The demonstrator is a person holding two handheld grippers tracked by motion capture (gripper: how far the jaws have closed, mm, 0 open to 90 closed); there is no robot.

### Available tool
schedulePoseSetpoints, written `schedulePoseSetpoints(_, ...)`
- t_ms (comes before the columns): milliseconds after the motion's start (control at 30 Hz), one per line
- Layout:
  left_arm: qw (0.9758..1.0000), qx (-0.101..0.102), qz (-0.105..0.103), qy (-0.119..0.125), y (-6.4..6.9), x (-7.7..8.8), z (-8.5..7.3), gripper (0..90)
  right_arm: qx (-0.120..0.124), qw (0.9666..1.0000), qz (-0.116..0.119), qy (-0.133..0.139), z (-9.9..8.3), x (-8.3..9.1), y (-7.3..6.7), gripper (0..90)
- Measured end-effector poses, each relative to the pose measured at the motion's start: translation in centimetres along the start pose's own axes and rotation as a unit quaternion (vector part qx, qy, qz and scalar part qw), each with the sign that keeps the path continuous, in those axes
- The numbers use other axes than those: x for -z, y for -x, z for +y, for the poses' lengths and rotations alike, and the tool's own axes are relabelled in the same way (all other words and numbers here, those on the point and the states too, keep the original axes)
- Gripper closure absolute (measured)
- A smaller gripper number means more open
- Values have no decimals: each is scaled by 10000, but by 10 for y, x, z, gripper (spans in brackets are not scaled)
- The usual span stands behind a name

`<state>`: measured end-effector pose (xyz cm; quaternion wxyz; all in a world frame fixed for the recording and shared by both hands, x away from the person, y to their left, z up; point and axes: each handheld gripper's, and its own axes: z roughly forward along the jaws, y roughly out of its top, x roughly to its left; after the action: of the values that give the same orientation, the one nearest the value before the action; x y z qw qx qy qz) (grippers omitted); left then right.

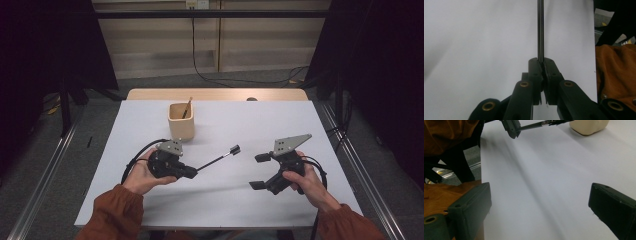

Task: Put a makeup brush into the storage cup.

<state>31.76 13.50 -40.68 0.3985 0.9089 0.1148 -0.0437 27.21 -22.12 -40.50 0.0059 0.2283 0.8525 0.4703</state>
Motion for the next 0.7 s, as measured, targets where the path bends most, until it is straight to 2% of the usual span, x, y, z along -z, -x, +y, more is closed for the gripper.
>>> schedulePoseSetpoints(300, 9991, 48, 130, 410, 4, 1, 2, 860, 3, 9998, 16, 201, 2, 1, -1, 42)
schedulePoseSetpoints(533, 9970, 72, 187, 748, 8, 4, 4, 860, 140, 9995, 6, 276, 4, 0, -6, 44)
schedulePoseSetpoints(700, 9956, 61, 261, 899, 10, 4, 3, 860, 129, 9995, 5, 298, 5, -1, -6, 52)
